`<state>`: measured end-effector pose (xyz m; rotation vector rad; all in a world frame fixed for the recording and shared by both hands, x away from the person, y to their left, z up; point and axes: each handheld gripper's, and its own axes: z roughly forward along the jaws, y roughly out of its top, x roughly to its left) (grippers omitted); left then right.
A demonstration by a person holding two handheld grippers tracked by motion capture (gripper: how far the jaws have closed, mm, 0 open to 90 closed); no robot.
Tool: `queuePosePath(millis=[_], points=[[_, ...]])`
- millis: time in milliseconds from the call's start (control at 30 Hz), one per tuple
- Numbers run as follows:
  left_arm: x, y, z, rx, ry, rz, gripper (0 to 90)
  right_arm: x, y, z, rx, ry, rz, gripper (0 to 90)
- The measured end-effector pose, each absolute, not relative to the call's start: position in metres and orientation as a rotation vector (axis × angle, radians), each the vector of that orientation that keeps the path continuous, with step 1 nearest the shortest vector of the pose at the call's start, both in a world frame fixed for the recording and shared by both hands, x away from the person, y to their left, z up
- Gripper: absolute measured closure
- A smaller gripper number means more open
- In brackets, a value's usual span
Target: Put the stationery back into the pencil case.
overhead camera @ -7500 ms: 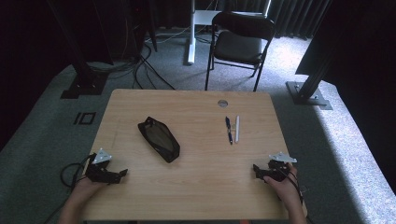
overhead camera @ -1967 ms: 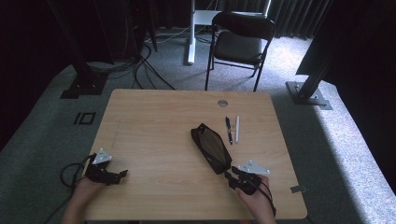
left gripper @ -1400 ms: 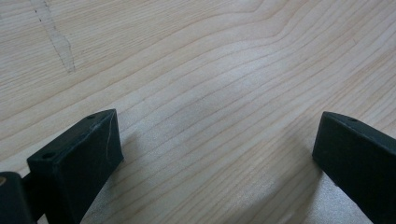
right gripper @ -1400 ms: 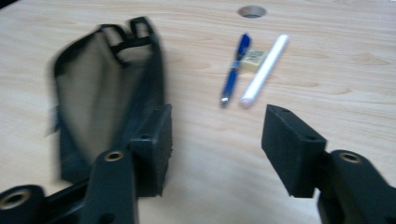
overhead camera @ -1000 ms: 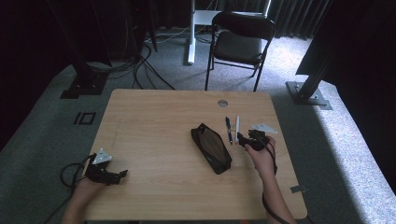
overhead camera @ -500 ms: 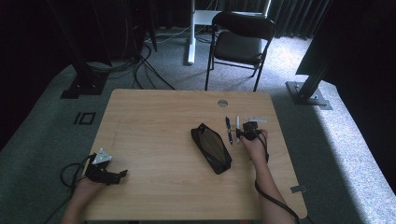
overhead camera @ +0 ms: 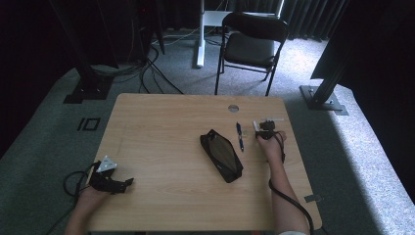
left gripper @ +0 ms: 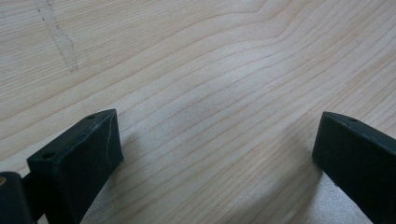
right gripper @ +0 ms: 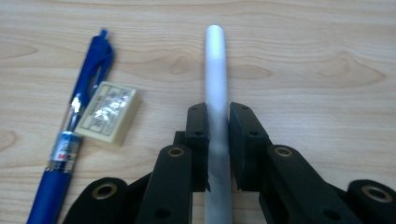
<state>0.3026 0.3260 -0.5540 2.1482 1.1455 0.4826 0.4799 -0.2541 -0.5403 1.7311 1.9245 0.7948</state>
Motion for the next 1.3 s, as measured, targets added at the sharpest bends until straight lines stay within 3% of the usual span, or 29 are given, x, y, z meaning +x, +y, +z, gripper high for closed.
queuePosePath(millis=[333, 767, 1300], points=[[0.303, 0.326, -0.554, 2.145, 1.15, 0.484, 1.6, 0.459, -0.262, -0.501, 1.729, 1.864, 1.009, 78.3], [0.303, 0.326, -0.554, 2.145, 1.152, 0.485, 1.6, 0.419, -0.221, -0.441, 1.488, 1.93, 1.249, 78.3], [0.303, 0.326, -0.554, 2.145, 1.152, 0.485, 1.6, 0.392, -0.149, -0.443, 1.307, 2.173, 1.248, 78.4]])
